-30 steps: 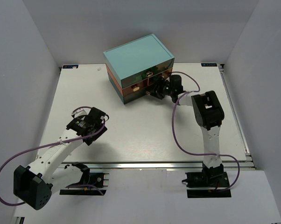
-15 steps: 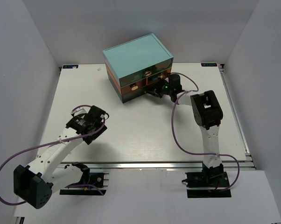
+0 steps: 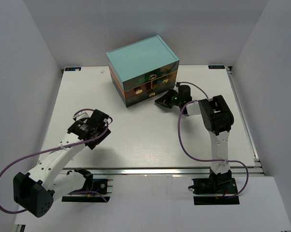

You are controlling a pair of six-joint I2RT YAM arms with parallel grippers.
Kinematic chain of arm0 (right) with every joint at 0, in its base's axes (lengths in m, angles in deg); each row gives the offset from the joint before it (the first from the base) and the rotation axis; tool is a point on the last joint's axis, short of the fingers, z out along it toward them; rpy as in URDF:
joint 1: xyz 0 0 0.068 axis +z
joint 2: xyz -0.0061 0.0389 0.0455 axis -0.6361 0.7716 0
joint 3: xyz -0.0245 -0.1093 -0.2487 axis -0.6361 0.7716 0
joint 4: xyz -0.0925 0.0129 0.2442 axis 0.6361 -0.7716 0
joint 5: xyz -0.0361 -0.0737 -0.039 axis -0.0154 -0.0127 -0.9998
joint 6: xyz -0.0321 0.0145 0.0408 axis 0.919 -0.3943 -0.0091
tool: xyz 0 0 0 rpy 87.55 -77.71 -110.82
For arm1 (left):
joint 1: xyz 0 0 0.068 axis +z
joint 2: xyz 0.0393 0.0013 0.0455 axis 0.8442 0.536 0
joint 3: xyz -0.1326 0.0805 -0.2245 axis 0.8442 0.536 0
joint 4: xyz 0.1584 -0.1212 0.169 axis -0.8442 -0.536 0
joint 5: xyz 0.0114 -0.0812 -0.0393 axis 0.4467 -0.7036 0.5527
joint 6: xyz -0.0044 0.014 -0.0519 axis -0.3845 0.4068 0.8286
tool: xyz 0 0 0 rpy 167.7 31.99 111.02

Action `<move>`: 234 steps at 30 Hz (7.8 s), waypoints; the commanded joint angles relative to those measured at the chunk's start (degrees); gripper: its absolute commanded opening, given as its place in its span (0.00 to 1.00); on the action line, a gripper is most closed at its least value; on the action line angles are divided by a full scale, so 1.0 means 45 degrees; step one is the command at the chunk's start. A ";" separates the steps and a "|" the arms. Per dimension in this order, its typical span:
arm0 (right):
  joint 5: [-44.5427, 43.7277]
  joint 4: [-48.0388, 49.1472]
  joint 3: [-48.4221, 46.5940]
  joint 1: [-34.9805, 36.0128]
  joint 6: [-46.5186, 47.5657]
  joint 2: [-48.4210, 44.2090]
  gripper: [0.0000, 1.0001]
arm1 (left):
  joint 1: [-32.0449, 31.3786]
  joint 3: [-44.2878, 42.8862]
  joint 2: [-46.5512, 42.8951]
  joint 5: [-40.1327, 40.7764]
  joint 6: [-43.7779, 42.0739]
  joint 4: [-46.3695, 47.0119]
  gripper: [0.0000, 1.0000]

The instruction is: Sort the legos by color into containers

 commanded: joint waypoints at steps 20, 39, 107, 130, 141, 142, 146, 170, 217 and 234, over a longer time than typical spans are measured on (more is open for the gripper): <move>0.0000 0.0480 -0.2280 0.0180 -0.0364 0.0688 0.61 | 0.0066 0.0013 -0.0486 -0.0032 0.0312 -0.0162 0.77; 0.0605 0.1025 -0.3200 0.0162 0.0085 0.1724 0.61 | 0.0066 -0.1197 0.1037 0.0046 -0.0293 -0.0298 0.77; 0.1945 -1.1802 0.1587 -0.2728 1.8032 -0.9623 0.68 | 0.6958 -0.1978 0.6641 -0.2043 -0.7909 0.4231 0.95; 0.3360 -1.2802 -0.0367 -0.5033 1.7900 -1.0717 0.54 | 0.8273 -0.1747 0.6828 -0.5440 -0.9610 0.7160 0.11; -0.0079 -1.3285 -0.2142 -0.6106 1.6277 -1.0172 0.00 | 0.5012 -0.1292 0.2326 -1.1965 -0.8047 1.1030 0.02; 0.0057 -1.3522 -0.2609 -0.6166 1.6141 -0.9726 0.00 | 0.4215 -0.1914 0.2463 -1.1927 -0.8067 1.1010 0.03; 0.0779 -1.4266 -0.3355 -0.6575 1.5848 -0.8980 0.00 | 0.2106 -0.4098 0.4001 -1.0777 -0.8748 1.0292 0.03; 0.1445 -1.5262 -0.3882 -0.7495 1.6433 -0.8414 0.29 | -0.1964 -1.3580 1.3108 -0.0969 -1.2832 0.4916 0.48; -0.3439 -1.8974 -1.0172 -0.6400 2.2624 0.1353 0.52 | -0.1691 -0.1979 -0.0290 -0.1380 -0.5684 0.4350 0.71; 0.1778 -1.8372 -0.7830 -0.2129 2.3683 -0.4174 0.05 | -0.1691 -0.1236 -0.0525 -0.1341 -0.5216 0.4858 0.72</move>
